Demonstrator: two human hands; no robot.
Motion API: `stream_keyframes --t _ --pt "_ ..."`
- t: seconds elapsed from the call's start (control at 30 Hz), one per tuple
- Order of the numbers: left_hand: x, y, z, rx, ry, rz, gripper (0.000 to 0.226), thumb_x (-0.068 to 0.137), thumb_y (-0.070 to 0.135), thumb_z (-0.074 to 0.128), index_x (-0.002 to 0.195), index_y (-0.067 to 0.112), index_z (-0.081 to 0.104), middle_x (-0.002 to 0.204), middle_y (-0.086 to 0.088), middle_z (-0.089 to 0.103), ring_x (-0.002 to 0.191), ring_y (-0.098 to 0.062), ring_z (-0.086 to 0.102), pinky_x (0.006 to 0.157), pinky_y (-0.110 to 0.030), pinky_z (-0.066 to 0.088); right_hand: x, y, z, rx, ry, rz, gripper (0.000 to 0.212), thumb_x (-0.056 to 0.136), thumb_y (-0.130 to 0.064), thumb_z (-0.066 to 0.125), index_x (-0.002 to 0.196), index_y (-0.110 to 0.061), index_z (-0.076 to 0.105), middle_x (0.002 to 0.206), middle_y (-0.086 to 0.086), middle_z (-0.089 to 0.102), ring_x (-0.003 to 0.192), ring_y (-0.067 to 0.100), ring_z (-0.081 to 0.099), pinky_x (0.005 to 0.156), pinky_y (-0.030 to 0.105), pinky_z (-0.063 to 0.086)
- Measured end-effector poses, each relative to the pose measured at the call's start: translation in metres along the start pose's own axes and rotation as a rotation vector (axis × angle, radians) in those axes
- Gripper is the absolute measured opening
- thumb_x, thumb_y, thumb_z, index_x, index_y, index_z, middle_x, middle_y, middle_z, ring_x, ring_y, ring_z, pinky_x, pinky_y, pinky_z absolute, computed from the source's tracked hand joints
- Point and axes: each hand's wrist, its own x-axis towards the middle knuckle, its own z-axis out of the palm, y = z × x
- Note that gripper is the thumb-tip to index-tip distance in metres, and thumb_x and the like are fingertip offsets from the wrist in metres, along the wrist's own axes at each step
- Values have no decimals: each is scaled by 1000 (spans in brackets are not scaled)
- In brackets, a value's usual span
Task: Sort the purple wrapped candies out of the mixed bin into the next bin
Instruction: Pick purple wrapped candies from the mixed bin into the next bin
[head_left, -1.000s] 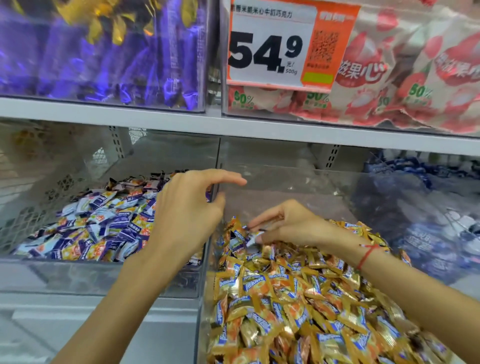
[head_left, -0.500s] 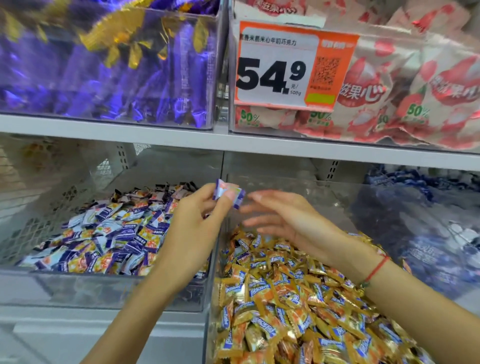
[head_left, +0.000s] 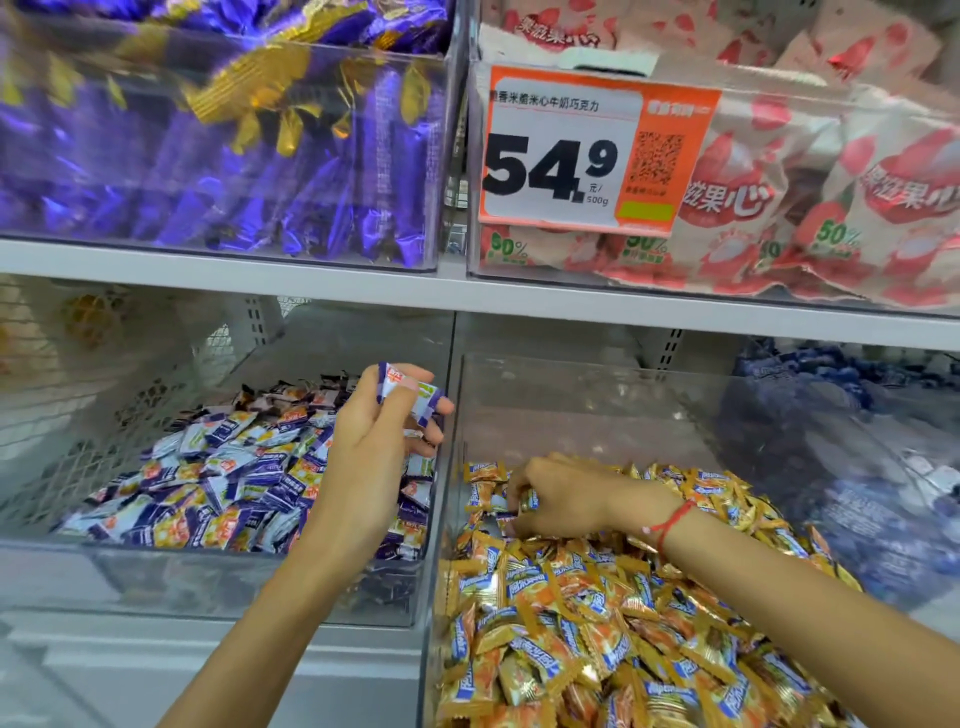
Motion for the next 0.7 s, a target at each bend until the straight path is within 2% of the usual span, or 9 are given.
stream_keyframes --t 0.13,0.23,0.3,0.37,0.43,0.53,0.6,0.7 --pt "-4 5 -1 9 -35 -29 20 100 12 40 88 16 56 60 10 62 52 -5 47 50 -17 44 -2 8 0 -61 -64 6 43 85 -46 66 125 -31 59 128 -1 60 123 21 50 103 33 37" --pt "-7 5 0 39 -95 -14 18 101 19 42 91 14 56 65 11 67 53 -2 49 47 -18 42 -9 10 6 -78 72 -41 34 86 -48 65 115 -32 63 123 -8 61 118 16 50 103 33 29" --pt "-7 6 -1 48 -120 6 17 100 22 42 95 15 57 77 11 72 56 -1 52 49 -17 45 -14 17 6 4 176 -59 23 87 -51 61 100 -32 66 112 -12 64 109 13 53 104 36 31" --pt "-7 5 -3 74 -130 37 17 100 23 43 99 18 59 88 10 74 61 -2 56 53 -17 48 -22 25 1 159 232 -40 27 89 -53 58 100 -31 71 117 -13 65 114 13 55 106 41 35" --pt "-6 5 -5 116 -134 56 16 101 22 43 101 21 59 91 10 73 64 -3 57 54 -18 48 -34 24 -8 357 222 -57 27 92 -45 59 104 -26 74 118 -10 68 112 10 60 103 38 43" --pt "-4 5 -3 177 -170 56 17 101 24 43 96 26 59 82 15 69 65 -2 54 52 -20 44 -59 2 -26 719 211 -117 23 90 -32 64 104 -18 76 96 -6 75 93 7 69 93 25 52" --pt "-5 6 0 191 -207 54 19 96 41 45 93 29 59 77 14 64 64 -2 51 57 -24 41 -68 -12 -37 883 235 -147 23 87 -33 66 99 -16 77 91 -1 76 89 11 71 90 23 53" --pt "-8 8 3 216 -219 93 38 80 69 50 91 33 57 73 3 54 64 -7 47 62 -29 41 -70 -32 -46 1079 318 -153 17 84 -31 69 83 -15 76 81 3 75 75 11 69 77 19 57"
